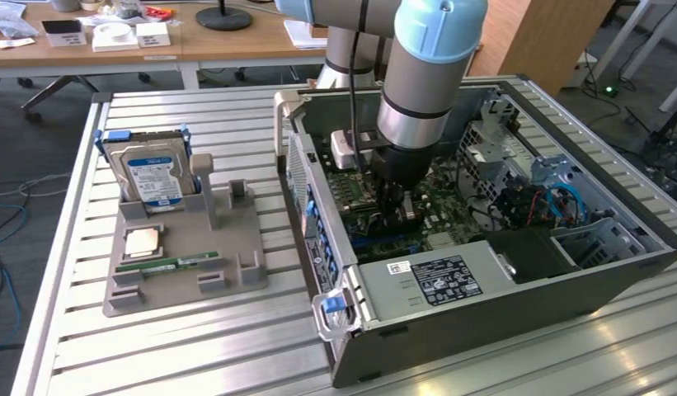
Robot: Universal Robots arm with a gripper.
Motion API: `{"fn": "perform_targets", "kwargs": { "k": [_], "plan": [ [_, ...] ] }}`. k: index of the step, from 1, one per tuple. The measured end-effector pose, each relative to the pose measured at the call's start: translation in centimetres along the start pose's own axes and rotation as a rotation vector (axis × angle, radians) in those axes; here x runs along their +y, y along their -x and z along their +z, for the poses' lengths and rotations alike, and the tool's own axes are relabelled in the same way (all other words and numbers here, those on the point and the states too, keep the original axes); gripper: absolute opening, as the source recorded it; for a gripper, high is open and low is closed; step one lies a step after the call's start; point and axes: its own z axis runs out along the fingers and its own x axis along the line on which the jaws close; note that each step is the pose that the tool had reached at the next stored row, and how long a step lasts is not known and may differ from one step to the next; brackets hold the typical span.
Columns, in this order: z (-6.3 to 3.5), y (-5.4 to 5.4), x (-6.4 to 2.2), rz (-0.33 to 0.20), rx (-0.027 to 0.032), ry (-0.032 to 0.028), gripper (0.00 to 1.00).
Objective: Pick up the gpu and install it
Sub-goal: 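Insert the gpu into the slot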
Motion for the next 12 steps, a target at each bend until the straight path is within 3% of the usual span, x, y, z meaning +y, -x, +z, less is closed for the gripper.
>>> {"fn": "perform_targets", "kwargs": {
  "k": [12],
  "plan": [
    [0.09,0.00,0.04,0.000,-0.0002,0.0001,0.26]
  ]
}}
